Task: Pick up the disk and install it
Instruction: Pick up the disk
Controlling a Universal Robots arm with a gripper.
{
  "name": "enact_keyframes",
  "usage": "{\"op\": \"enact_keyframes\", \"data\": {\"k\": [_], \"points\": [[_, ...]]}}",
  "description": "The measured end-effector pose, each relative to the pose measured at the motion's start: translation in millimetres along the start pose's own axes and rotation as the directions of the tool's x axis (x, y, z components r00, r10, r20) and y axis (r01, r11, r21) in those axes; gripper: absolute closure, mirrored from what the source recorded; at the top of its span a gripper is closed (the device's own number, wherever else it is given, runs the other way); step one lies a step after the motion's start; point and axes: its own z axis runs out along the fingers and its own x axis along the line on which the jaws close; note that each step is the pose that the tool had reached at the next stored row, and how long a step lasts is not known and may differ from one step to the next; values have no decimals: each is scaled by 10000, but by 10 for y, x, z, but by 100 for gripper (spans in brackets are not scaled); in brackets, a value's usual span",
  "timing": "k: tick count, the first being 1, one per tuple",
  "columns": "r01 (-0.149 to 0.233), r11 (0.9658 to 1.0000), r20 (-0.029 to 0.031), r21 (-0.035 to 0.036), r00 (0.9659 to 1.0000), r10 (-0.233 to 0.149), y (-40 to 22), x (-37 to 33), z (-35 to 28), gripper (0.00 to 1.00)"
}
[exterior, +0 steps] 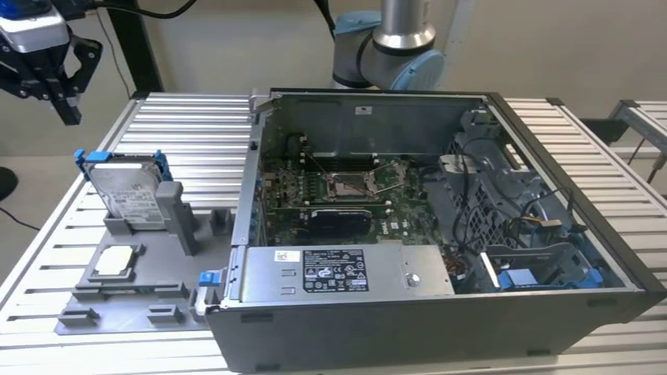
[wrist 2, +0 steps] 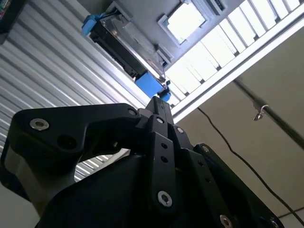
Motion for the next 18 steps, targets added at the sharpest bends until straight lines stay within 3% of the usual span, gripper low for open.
{"op": "enact_keyframes", "data": {"k": [5,10,14,18], "points": [[628,9980,-34,28,9980,-627,0,0,0,100],[1518,9884,-72,76,9884,-1517,0,0,-1,100],[2234,9747,-92,71,9747,-2233,0,0,-1,100],[2939,9558,-115,60,9558,-2938,0,0,-1,100]]}}
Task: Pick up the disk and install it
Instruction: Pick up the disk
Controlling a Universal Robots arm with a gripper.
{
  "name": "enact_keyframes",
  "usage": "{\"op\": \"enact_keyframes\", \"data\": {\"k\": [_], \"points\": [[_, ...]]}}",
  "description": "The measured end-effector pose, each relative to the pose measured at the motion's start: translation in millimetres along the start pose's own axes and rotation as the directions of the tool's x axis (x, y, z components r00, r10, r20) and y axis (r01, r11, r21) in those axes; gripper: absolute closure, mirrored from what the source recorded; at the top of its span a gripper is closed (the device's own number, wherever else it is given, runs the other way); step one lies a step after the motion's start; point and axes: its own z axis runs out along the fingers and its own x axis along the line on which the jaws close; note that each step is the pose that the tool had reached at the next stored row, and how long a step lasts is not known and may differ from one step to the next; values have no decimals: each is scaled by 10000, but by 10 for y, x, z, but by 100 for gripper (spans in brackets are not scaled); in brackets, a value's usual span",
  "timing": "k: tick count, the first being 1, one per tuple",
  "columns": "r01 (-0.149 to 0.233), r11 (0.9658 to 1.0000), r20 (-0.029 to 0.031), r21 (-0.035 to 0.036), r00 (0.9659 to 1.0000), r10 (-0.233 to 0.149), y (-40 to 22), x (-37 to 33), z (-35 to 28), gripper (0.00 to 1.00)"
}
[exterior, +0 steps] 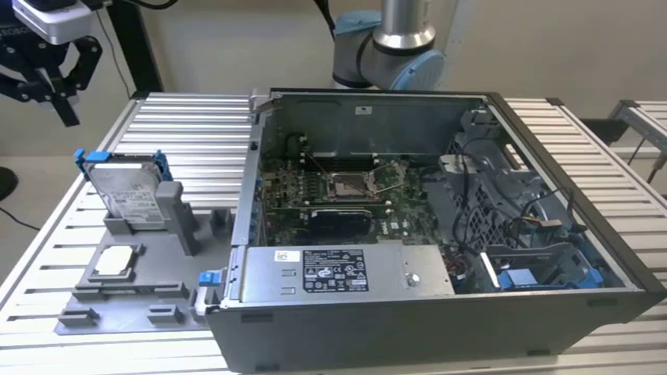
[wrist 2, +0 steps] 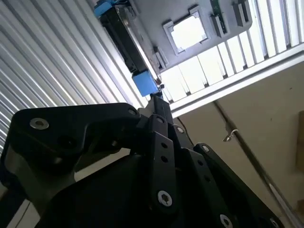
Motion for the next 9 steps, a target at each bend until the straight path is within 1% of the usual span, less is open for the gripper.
{"op": "enact_keyframes", "data": {"k": [3,5,7,9], "points": [[550,9985,-6,1,9985,-550,0,0,0,100],[910,9958,-8,5,9958,-910,-1,0,0,100],[1274,9918,-13,5,9918,-1274,-1,0,0,100],[1629,9866,-20,4,9866,-1629,-1,0,0,100]]}}
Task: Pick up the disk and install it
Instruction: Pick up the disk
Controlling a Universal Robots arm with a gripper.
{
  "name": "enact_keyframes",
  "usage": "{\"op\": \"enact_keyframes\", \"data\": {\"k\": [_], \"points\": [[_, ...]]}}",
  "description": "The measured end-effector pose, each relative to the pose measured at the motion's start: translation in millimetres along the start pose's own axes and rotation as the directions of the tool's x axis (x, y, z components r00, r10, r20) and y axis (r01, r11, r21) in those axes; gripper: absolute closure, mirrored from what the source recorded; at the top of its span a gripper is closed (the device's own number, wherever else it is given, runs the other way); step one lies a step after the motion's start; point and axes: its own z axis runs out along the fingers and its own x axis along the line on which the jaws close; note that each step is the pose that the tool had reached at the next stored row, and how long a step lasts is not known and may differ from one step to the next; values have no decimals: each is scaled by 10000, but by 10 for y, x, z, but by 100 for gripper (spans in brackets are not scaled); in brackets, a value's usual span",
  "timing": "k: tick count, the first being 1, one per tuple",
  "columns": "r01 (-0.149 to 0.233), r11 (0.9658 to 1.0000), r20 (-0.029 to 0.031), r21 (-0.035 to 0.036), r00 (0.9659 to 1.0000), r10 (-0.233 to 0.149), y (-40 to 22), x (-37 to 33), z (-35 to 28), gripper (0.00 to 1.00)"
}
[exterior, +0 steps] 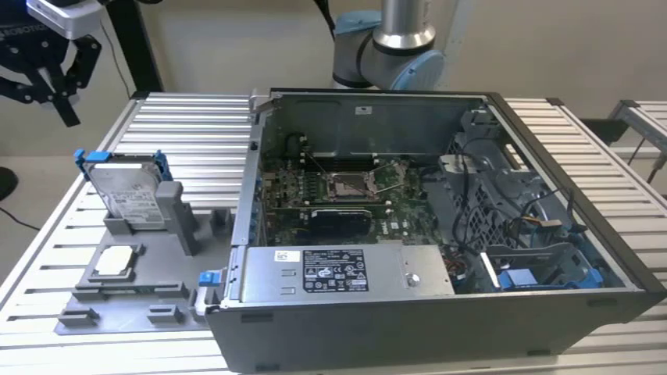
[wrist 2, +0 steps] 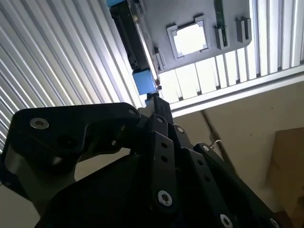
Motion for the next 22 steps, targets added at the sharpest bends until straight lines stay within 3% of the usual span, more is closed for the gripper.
{"op": "enact_keyframes", "data": {"k": [5,8,11,14,17,22], "points": [[909,9959,-19,-6,9959,-909,0,0,0,100],[1460,9893,-30,-9,9893,-1460,0,0,0,100],[1996,9799,-41,-13,9799,-1996,0,0,0,100],[2522,9677,-50,-17,9677,-2522,0,0,0,100],[3051,9523,-60,-21,9523,-3051,0,0,1,100],[3899,9209,-73,-25,9208,-3899,0,0,2,100]]}}
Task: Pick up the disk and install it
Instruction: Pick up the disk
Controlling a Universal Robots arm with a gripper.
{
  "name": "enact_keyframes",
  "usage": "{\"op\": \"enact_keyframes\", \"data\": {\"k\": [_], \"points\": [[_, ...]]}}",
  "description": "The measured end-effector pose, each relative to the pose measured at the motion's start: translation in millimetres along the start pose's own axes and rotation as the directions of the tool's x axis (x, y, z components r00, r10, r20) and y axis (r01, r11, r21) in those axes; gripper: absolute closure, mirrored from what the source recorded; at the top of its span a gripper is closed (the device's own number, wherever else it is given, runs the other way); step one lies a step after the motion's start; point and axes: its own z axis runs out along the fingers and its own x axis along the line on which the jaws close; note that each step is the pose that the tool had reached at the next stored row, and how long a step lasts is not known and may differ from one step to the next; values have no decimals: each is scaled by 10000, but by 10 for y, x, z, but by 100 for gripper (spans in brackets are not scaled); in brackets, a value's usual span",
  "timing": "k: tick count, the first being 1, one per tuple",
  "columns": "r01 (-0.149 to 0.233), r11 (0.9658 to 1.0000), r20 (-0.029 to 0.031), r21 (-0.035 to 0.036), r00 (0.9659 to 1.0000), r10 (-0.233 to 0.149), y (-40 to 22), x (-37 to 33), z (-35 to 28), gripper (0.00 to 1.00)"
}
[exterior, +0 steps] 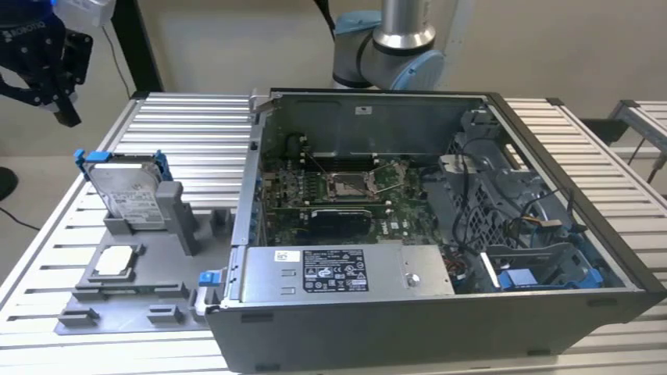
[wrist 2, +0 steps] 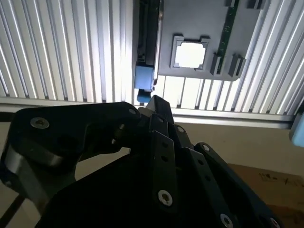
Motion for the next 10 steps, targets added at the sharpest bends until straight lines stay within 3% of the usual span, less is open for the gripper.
{"op": "enact_keyframes", "data": {"k": [5,10], "points": [[914,9958,-14,6,9958,-914,0,0,2,100],[1810,9835,-26,13,9835,-1810,0,0,4,100]]}}
